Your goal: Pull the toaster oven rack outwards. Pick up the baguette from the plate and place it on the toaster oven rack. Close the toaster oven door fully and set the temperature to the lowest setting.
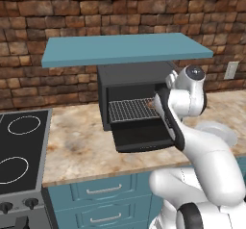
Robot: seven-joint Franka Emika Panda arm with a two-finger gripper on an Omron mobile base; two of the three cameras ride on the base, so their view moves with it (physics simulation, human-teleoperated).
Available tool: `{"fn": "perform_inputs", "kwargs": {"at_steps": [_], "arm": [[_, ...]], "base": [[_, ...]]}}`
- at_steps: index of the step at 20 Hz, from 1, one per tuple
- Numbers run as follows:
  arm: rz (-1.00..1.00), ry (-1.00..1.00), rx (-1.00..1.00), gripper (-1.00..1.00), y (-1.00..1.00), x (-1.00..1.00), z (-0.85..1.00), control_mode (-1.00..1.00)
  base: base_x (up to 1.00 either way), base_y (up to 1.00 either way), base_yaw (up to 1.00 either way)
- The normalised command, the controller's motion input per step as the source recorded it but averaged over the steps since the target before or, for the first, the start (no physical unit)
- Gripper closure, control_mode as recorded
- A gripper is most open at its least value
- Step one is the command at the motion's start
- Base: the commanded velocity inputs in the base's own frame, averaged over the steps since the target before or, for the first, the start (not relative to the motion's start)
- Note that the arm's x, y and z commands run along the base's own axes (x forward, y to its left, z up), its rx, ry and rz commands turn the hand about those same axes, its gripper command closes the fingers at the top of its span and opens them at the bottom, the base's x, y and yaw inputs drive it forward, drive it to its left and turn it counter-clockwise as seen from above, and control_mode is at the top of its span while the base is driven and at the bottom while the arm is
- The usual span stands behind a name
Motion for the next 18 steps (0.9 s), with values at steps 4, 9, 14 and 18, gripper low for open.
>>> {"fn": "perform_inputs", "kwargs": {"at_steps": [4,9,14,18], "arm": [[-0.01,-0.01,0.02,1.0,0.3,0.34,0.0,-1.0],[0.0,-0.04,0.0,1.0,0.11,0.39,0.0,-1.0],[0.04,0.0,0.03,1.0,0.01,0.16,-0.2,-1.0],[0.04,0.0,0.14,1.0,0.0,0.0,-0.39,-1.0]], "base": [[0.0,0.0,0.0],[0.0,0.0,0.0],[0.0,0.0,0.0],[0.0,0.0,0.0]]}}
